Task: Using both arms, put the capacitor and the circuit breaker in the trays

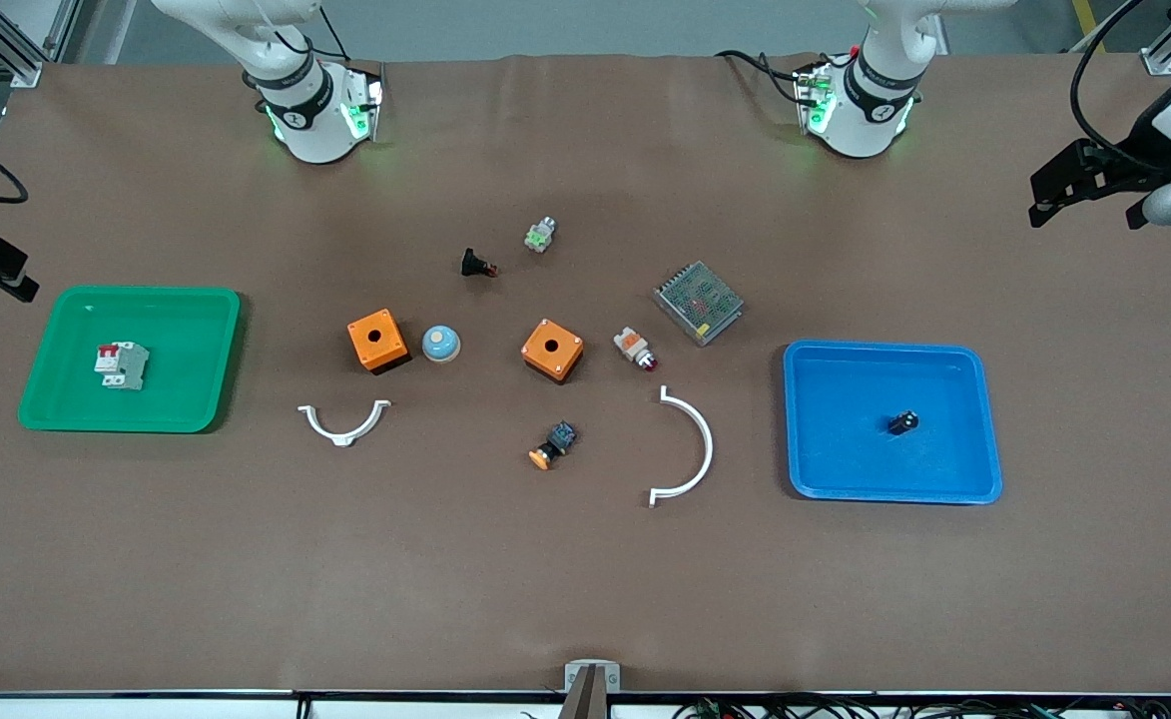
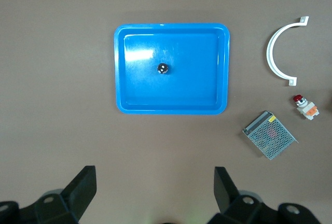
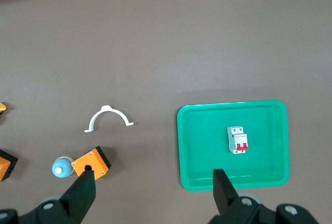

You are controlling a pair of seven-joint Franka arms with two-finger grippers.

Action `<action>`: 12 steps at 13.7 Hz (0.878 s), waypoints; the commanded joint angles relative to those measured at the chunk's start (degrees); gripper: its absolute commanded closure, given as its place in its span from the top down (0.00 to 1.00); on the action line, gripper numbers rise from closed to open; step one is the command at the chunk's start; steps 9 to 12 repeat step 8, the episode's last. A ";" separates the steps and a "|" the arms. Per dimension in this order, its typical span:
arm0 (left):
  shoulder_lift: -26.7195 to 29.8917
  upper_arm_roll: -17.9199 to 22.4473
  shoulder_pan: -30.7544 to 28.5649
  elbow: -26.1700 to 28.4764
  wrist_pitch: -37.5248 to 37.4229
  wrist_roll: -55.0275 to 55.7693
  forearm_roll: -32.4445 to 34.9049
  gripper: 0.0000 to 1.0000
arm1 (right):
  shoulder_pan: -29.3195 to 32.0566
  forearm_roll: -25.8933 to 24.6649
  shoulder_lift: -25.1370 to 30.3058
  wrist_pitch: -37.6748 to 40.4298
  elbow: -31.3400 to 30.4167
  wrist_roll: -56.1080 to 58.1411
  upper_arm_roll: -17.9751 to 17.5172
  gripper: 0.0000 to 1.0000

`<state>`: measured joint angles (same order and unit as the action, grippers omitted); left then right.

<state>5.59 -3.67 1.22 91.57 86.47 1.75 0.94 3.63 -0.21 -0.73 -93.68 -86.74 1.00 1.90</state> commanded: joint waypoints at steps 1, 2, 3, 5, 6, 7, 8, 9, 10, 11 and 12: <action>0.48 0.59 0.28 -0.25 -0.08 -1.66 -0.77 1.00 | -0.47 0.82 -1.03 0.61 1.84 -0.83 0.39 1.00; 0.13 0.59 0.28 -0.78 -0.08 -1.75 -0.50 1.00 | -0.38 0.82 -1.03 0.60 1.84 -0.83 0.39 1.00; -0.14 0.68 0.28 -1.22 -0.08 -1.75 -0.33 1.00 | -0.21 0.82 -1.03 0.52 1.84 -0.83 0.39 1.00; -0.40 0.68 0.28 -1.31 -0.16 -1.57 -0.24 1.00 | -0.12 0.82 -1.03 0.60 2.36 -0.48 0.39 1.00; -0.32 0.60 0.28 -1.31 -0.08 -1.57 -0.06 1.00 | -0.12 0.82 -0.94 1.04 2.37 -0.30 0.47 1.00; -0.40 0.59 0.37 -1.31 -0.08 -1.57 -0.06 1.00 | -0.03 0.82 -0.94 1.30 2.45 -0.21 0.47 1.00; -0.32 0.59 0.37 -1.31 -0.16 -1.66 -0.15 1.00 | -0.03 0.82 -0.94 2.09 2.45 -0.21 0.47 1.00; -0.32 0.59 0.37 -1.31 -0.16 -1.66 -0.15 1.00 | -0.03 0.82 -0.94 2.09 2.45 -0.21 0.47 1.00; -0.32 0.59 0.37 -1.31 -0.16 -1.66 -0.15 1.00 | -0.03 0.82 -0.94 2.09 2.45 -0.21 0.47 1.00; -0.32 0.59 0.37 -1.31 -0.16 -1.66 -0.15 1.00 | -0.03 0.82 -0.94 2.09 2.45 -0.21 0.47 1.00; -0.32 0.59 0.37 -1.31 -0.16 -1.66 -0.15 1.00 | -0.03 0.82 -0.94 2.09 2.45 -0.21 0.47 1.00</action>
